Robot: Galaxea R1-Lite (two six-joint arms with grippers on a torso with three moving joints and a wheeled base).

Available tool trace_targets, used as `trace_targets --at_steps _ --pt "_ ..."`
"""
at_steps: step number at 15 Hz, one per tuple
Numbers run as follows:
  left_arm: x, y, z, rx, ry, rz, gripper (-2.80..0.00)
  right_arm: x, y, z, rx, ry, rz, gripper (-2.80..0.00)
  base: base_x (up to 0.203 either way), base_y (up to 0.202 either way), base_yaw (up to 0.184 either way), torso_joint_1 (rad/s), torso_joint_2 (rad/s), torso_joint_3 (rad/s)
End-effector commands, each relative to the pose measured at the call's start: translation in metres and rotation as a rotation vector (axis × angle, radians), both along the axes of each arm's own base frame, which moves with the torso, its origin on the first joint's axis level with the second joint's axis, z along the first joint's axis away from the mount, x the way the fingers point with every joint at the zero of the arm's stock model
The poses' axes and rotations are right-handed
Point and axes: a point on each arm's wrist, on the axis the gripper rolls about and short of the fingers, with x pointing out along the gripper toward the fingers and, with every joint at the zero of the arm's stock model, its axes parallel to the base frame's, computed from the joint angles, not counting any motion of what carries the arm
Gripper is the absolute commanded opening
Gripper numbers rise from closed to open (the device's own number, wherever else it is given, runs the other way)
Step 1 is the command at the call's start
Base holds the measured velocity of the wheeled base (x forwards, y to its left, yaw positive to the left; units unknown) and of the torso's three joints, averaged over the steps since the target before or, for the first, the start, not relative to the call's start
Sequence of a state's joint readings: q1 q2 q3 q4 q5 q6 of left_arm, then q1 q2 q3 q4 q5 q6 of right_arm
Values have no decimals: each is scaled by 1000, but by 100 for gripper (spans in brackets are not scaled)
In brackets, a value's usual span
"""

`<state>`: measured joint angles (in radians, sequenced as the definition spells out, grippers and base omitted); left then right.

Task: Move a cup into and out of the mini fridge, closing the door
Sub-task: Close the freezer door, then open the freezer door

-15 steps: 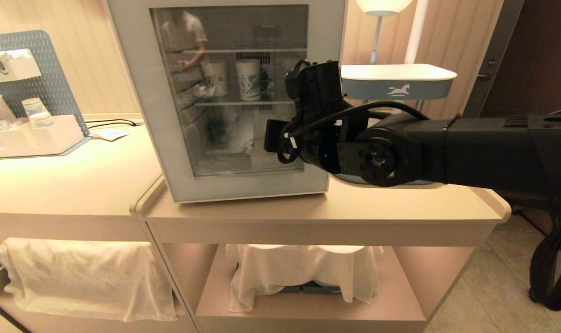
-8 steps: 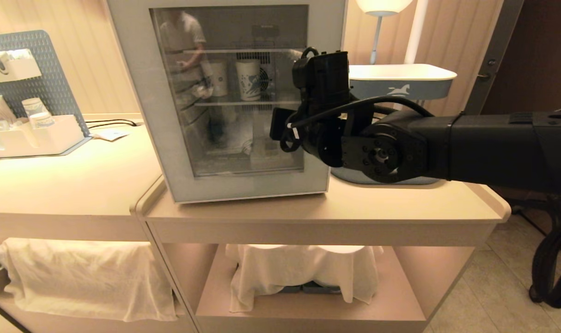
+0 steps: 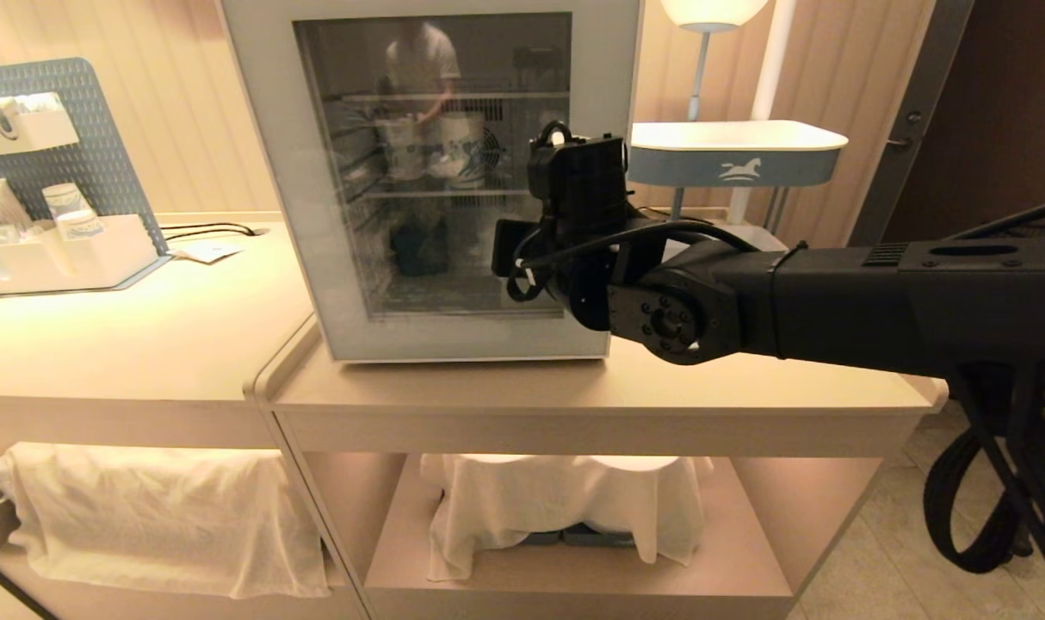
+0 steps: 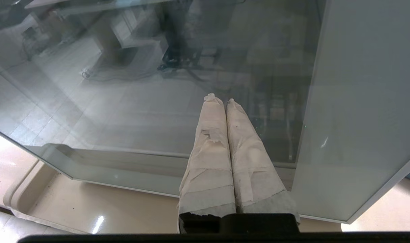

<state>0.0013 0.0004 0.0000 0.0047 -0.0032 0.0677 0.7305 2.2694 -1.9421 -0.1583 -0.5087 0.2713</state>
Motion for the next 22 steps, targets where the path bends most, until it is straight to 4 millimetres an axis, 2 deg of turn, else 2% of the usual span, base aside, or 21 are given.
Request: trace_targets --at_steps 1,3,8,11,13,16,18,19,21,22 --pt "0 0 0 1 1 0 -280 9 -1 -13 -17 22 -16 -280 0 0 0 0 0 0" --pt "0 0 0 0 0 1 -280 5 -5 -8 -28 30 -7 -280 0 0 0 0 0 0" --pt "0 0 0 1 0 0 -280 -41 -49 16 -251 238 -4 -280 0 0 0 0 0 0" --pt "0 0 0 0 -1 0 -280 -70 -93 26 -337 340 -41 -280 0 0 0 0 0 0" --pt "0 0 0 1 0 0 -280 -93 -139 36 -390 409 -100 -280 0 0 0 0 0 0" --pt "0 0 0 0 1 0 -280 -141 -220 44 -418 470 -264 -280 0 0 0 0 0 0" --pt "0 0 0 1 0 1 -280 -180 -262 45 -426 466 -359 -280 0 0 0 0 0 0" --pt "0 0 0 0 1 0 -280 -206 -278 42 -427 447 -399 -280 0 0 0 0 0 0" --pt "0 0 0 0 1 2 -280 -249 -300 29 -404 388 -469 -280 0 0 0 0 0 0" --pt "0 0 0 0 -1 0 -280 -273 -309 15 -394 354 -507 -280 0 0 0 0 0 0"
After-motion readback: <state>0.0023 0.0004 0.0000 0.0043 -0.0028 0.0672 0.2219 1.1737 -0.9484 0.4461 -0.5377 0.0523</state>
